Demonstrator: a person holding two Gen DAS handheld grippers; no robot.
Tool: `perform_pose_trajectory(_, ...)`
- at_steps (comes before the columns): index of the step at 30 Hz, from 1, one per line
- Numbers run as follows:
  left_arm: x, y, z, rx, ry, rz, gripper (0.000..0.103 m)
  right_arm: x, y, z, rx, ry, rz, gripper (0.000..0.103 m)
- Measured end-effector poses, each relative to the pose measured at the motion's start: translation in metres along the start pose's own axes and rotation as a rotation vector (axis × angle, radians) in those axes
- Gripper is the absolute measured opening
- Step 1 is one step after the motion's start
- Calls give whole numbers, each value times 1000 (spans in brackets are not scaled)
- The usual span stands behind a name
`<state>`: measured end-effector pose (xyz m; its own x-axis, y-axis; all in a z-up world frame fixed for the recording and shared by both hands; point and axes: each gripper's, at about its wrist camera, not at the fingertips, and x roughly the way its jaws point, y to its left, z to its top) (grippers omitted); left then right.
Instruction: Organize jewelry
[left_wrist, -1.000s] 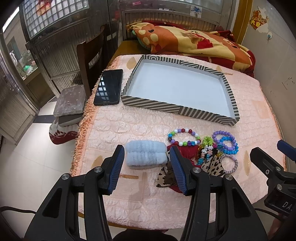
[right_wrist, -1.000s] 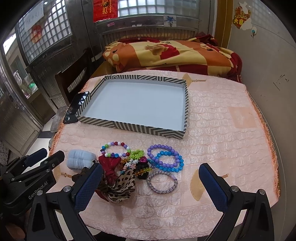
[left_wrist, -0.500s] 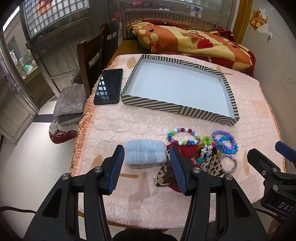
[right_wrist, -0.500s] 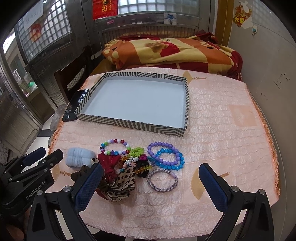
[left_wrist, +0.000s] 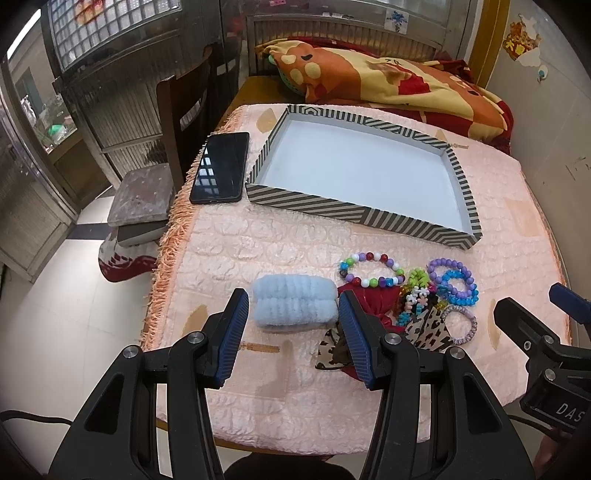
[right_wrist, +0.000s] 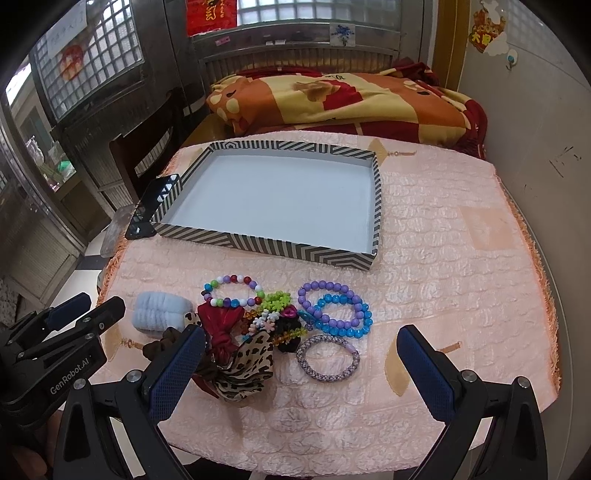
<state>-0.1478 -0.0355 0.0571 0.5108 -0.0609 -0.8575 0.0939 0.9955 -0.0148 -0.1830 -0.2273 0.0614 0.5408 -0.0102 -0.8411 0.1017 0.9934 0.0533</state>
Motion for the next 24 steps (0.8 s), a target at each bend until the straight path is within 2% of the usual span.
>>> perform_pose_trajectory(24, 6, 2, -3, -3, 18, 11, 51, 9, -4, 1, 7, 23, 35, 103)
